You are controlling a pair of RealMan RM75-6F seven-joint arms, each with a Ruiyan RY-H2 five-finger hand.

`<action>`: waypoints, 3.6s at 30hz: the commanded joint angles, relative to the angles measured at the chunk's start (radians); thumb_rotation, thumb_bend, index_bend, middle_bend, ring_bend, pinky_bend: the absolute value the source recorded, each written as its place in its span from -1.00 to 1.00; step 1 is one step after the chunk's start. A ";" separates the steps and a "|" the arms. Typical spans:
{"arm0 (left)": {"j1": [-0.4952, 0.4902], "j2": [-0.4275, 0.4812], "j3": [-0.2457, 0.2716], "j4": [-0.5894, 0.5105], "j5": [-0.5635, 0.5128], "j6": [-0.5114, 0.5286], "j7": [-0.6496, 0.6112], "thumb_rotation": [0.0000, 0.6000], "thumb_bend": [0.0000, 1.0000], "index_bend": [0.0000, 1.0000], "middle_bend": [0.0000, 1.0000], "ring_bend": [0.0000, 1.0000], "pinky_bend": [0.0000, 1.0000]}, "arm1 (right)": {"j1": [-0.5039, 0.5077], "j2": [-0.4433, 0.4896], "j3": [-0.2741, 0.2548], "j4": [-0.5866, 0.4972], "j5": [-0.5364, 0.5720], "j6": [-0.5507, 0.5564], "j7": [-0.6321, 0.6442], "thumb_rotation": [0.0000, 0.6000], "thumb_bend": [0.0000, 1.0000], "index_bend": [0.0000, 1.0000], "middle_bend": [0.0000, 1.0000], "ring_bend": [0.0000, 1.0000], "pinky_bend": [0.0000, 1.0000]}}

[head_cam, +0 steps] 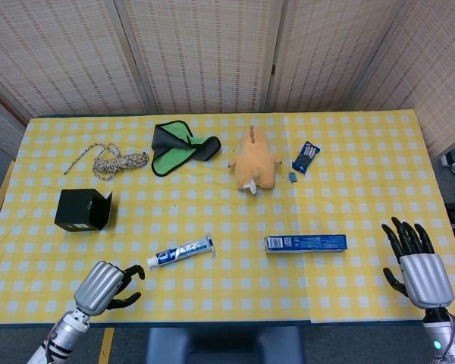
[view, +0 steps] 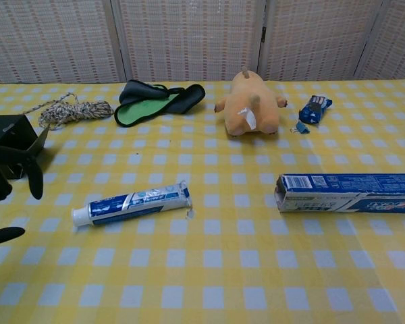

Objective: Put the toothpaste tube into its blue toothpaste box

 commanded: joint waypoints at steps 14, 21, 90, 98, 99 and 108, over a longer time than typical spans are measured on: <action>-0.137 -0.178 -0.119 -0.076 -0.285 -0.233 0.225 1.00 -0.39 -0.20 1.00 1.00 1.00 | 0.017 -0.013 0.014 0.007 0.045 -0.035 -0.023 1.00 -0.31 -1.00 -1.00 -1.00 -1.00; -0.195 -0.221 -0.162 -0.024 -0.387 -0.304 0.210 1.00 -0.38 -0.23 1.00 1.00 1.00 | 0.023 -0.019 0.024 0.013 0.076 -0.048 -0.034 1.00 -0.31 -1.00 -1.00 -1.00 -1.00; -0.413 -0.437 -0.204 0.329 -0.608 -0.387 0.163 1.00 -0.33 0.33 1.00 1.00 1.00 | 0.027 -0.014 0.044 0.024 0.146 -0.048 -0.040 1.00 -0.31 -1.00 -1.00 -1.00 -1.00; -0.356 -0.385 -0.186 0.193 -0.507 -0.260 0.085 1.00 -0.24 0.77 1.00 1.00 1.00 | 0.027 -0.011 0.030 0.017 0.129 -0.054 -0.036 1.00 -0.31 -1.00 -1.00 -1.00 -1.00; -0.350 -0.376 -0.184 0.175 -0.497 -0.251 0.073 1.00 -0.23 0.79 1.00 1.00 1.00 | 0.027 -0.010 0.028 0.015 0.126 -0.056 -0.035 1.00 -0.31 -1.00 -1.00 -1.00 -1.00; -0.306 -0.238 -0.191 -0.070 -0.516 -0.260 -0.068 1.00 -0.22 0.98 1.00 1.00 1.00 | 0.046 -0.008 0.012 0.013 0.116 -0.105 -0.024 1.00 -0.31 -1.00 -1.00 -1.00 -1.00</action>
